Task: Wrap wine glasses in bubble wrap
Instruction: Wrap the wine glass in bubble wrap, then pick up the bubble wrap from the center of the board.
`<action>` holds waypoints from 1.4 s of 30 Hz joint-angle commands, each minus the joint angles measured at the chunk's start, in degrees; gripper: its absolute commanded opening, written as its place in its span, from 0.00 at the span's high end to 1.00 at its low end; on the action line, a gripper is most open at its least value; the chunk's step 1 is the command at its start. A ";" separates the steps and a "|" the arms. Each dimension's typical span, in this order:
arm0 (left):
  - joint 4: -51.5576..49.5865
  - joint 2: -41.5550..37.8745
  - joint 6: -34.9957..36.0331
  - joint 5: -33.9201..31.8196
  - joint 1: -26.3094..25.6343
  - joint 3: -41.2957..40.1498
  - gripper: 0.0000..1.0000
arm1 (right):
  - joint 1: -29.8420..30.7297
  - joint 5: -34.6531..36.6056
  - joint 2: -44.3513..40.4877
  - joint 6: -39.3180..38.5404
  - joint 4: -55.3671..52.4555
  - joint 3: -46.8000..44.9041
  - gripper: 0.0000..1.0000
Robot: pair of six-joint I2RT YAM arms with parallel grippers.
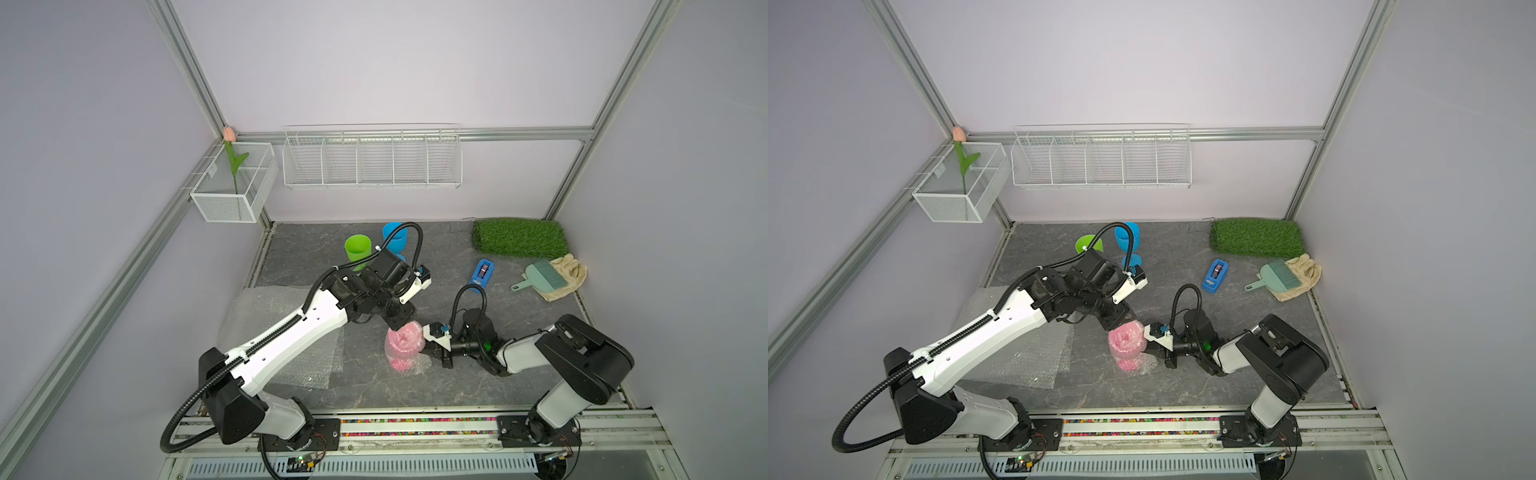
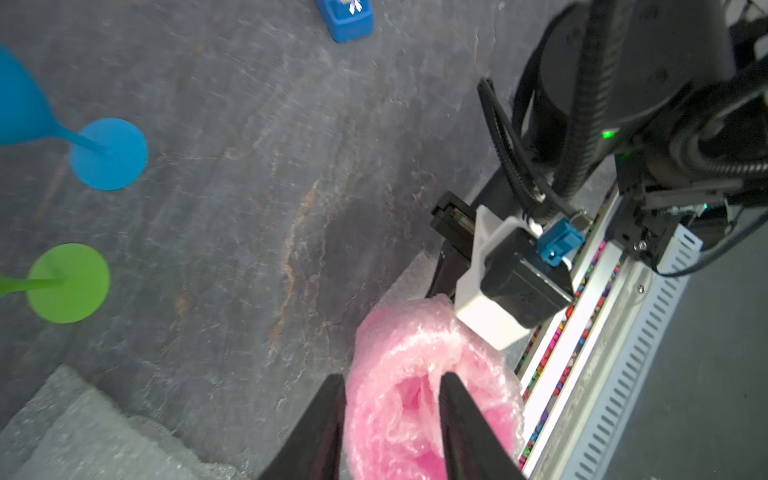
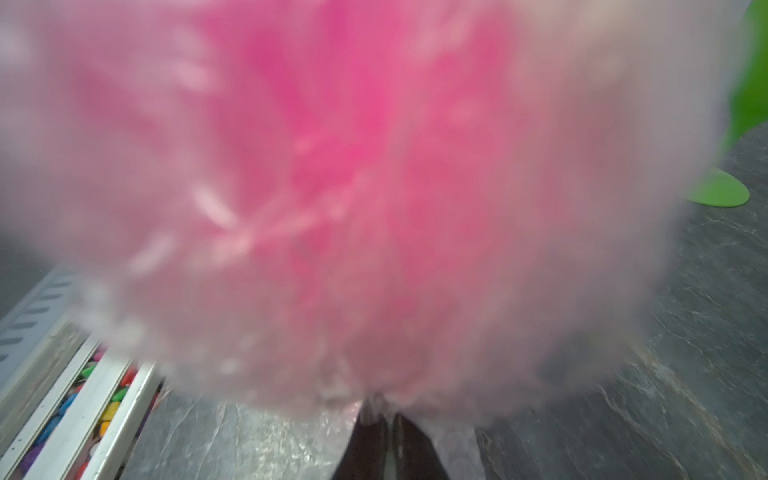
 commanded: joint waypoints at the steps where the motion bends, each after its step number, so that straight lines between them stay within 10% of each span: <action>1: -4.55 -1.46 -10.29 -10.81 -0.06 0.65 0.64 | -0.14 0.16 0.64 -0.16 -1.14 0.23 0.93; 5: -17.66 2.53 -23.28 -15.74 -0.07 9.82 0.67 | -0.17 0.53 0.93 -0.34 -1.51 0.40 0.93; 16: -11.22 2.55 -27.54 -7.16 -0.05 -5.33 0.61 | -0.13 0.25 1.51 -0.69 -3.05 1.33 0.93; 26: -9.00 6.07 -26.33 -7.15 -0.08 -6.94 0.95 | -0.46 2.36 -0.14 0.90 -4.32 1.28 0.93; 34: -12.14 6.65 -26.81 -12.41 0.07 -2.44 0.99 | -2.40 6.91 -18.94 1.89 -32.91 5.75 0.43; 42: -10.97 8.08 -29.43 -15.18 0.08 0.78 0.99 | -1.20 15.86 -26.29 24.66 -52.34 18.82 0.46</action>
